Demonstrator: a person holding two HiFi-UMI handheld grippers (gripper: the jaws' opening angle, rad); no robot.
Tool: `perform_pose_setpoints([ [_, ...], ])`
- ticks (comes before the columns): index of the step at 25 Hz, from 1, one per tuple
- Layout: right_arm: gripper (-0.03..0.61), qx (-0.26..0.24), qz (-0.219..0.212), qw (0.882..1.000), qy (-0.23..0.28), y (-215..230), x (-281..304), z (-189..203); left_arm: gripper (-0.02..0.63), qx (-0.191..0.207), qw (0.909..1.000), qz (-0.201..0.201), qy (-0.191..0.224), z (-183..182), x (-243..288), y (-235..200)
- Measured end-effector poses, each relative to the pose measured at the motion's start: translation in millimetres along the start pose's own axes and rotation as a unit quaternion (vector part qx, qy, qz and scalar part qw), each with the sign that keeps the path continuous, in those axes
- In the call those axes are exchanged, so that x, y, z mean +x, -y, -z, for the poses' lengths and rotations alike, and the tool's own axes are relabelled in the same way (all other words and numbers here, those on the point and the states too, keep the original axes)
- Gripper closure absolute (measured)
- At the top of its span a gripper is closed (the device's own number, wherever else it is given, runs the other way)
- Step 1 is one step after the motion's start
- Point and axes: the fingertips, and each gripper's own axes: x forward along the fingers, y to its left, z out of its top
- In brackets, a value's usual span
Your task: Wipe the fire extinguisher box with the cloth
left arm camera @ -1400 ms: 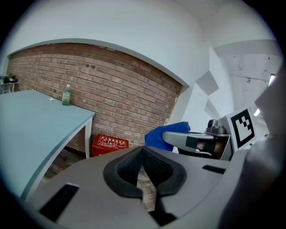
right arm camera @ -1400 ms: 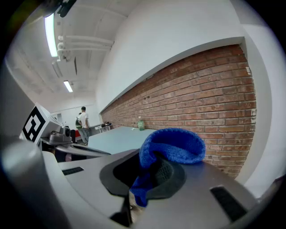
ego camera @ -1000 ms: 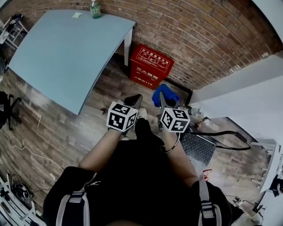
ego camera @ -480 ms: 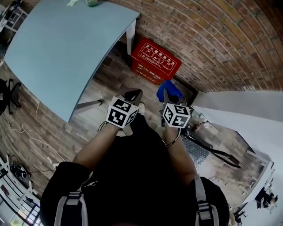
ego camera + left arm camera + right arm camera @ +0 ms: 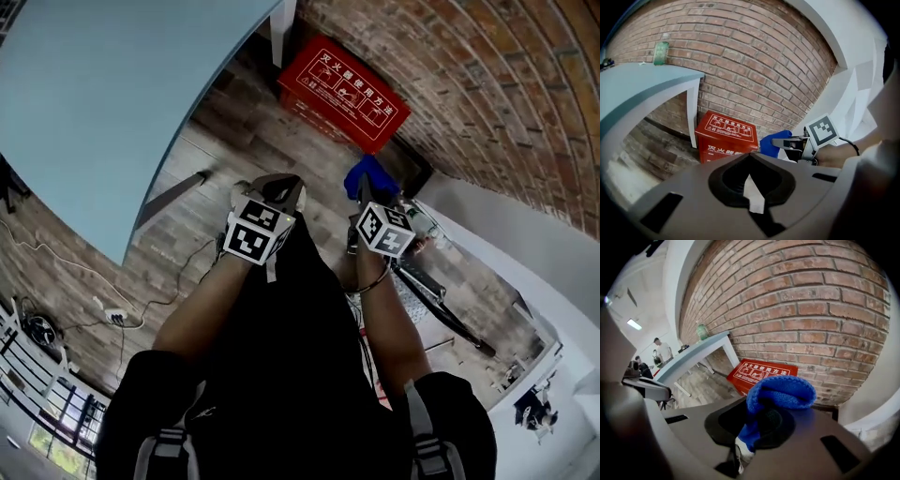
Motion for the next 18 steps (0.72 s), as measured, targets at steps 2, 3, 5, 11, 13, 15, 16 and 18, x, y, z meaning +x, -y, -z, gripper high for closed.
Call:
perform_pose_setpoints([
  [2,0.535,0.02,0.024,0.999,-0.007,11.8,18.4,13.5,0.62,-0.008,0.9999,0.004,-0.006,14.1,14.1,-17.1],
  [3,0.535,0.032,0.036,0.999,-0.011,16.6,27.3,20.8,0.62,-0.012,0.9999,0.005,-0.008,20.9,21.5,-26.4],
  [5,0.535,0.058,0.059,0.996,-0.016,26.4,44.1,34.6,0.62,-0.018,0.9997,0.007,-0.012,32.7,36.4,-44.6],
  [11,0.535,0.083,0.121,0.989,-0.014,60.3,89.8,53.2,0.618,-0.011,0.9994,0.017,-0.027,53.9,85.9,-88.9],
  [13,0.535,0.075,0.125,0.989,-0.011,65.3,106.1,53.6,0.62,-0.009,0.9993,0.021,-0.03,59.3,99.6,-100.0],
  [15,0.535,0.062,0.123,0.99,-0.009,65.7,120.7,53.2,0.62,-0.007,0.9992,0.025,-0.031,65.0,110.4,-108.2],
  [16,0.535,0.053,0.121,0.991,-0.009,64.2,127.3,52.6,0.618,-0.007,0.9991,0.027,-0.032,68.1,114.8,-111.3],
  [18,0.535,0.035,0.113,0.993,-0.008,57.8,138.4,50.9,0.618,-0.009,0.9989,0.031,-0.033,75.9,121.5,-114.9],
])
